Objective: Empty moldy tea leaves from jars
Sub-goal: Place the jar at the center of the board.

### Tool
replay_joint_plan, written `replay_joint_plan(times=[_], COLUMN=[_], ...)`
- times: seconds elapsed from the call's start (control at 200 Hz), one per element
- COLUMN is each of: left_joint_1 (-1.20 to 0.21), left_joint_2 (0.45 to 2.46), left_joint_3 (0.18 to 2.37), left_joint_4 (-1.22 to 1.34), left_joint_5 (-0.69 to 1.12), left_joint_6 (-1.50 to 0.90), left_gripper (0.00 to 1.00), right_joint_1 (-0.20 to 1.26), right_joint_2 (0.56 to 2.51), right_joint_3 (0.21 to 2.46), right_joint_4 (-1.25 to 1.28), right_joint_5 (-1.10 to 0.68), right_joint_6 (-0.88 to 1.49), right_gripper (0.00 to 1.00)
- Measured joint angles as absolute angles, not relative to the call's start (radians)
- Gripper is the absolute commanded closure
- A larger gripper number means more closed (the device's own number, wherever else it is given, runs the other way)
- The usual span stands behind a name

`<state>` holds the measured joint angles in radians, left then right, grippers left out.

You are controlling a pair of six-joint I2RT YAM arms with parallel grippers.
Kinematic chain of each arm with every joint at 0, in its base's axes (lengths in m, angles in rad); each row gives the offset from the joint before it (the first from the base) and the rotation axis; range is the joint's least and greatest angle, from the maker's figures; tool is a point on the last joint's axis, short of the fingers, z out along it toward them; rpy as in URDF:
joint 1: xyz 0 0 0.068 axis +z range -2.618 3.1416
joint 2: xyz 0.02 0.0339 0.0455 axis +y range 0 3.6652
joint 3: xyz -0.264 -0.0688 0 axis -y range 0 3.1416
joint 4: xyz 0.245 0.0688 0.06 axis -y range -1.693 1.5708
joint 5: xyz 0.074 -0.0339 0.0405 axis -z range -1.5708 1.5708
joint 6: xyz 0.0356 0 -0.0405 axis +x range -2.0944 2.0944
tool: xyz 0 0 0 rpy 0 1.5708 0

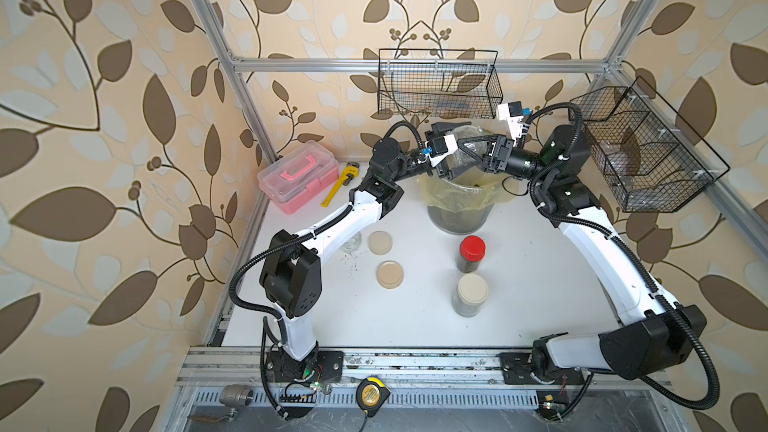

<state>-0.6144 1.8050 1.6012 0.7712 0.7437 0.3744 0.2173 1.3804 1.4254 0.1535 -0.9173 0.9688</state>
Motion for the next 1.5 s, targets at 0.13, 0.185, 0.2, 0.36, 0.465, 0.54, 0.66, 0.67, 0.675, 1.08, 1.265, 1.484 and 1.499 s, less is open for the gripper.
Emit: replay_joint_plan(times=[0.13, 0.185, 0.2, 0.36, 0.465, 0.54, 0.66, 0.67, 0.675, 1.08, 1.265, 1.484, 1.499], left_joint_1=[-0.614, -0.615, -0.615, -0.616, -0.616, -0.616, -0.616, -0.616, -0.617, -0.600, -0.553, -0.455, -0.449], left_joint_2=[1.802, 1.797, 1.795, 1.772, 1.748, 1.720, 1.660, 1.654, 1.651, 1.527, 1.551, 1.686, 1.700], left_joint_3=[1.601, 1.601, 1.601, 1.601, 1.601, 1.599, 1.599, 1.601, 1.602, 1.717, 1.750, 1.803, 1.809], left_joint_4=[0.739, 0.713, 0.704, 0.580, 0.517, 0.470, 0.358, 0.343, 0.331, -0.336, -0.633, -0.851, -0.863], left_joint_5=[0.741, 0.736, 0.733, 0.702, 0.663, 0.616, 0.498, 0.484, 0.477, -0.173, -0.257, -0.269, -0.266], left_joint_6=[0.378, 0.381, 0.380, 0.374, 0.360, 0.342, 0.288, 0.281, 0.277, 0.012, -0.120, -0.217, -0.220], left_gripper=[0.53, 0.55, 0.55, 0.61, 0.66, 0.69, 0.71, 0.70, 0.70, 0.70, 0.71, 0.72, 0.72], right_joint_1=[0.213, 0.211, 0.210, 0.171, 0.156, 0.150, 0.139, 0.139, 0.139, 0.235, 0.291, 0.300, 0.300], right_joint_2=[1.380, 1.380, 1.380, 1.352, 1.329, 1.309, 1.259, 1.254, 1.253, 1.155, 1.159, 1.174, 1.175], right_joint_3=[1.419, 1.413, 1.411, 1.362, 1.352, 1.343, 1.313, 1.312, 1.312, 1.327, 1.340, 1.355, 1.356], right_joint_4=[0.154, 0.154, 0.155, 0.210, 0.233, 0.244, 0.228, 0.224, 0.223, -0.085, -0.199, -0.259, -0.261], right_joint_5=[-0.917, -0.916, -0.916, -0.879, -0.852, -0.833, -0.778, -0.771, -0.769, -0.494, -0.440, -0.438, -0.438], right_joint_6=[0.970, 0.978, 0.976, 0.984, 0.984, 0.983, 0.942, 0.935, 0.933, 0.526, 0.391, 0.335, 0.334], right_gripper=[0.29, 0.04, 0.00, 0.00, 0.00, 0.00, 0.00, 0.00, 0.00, 0.00, 0.00, 0.00, 0.00])
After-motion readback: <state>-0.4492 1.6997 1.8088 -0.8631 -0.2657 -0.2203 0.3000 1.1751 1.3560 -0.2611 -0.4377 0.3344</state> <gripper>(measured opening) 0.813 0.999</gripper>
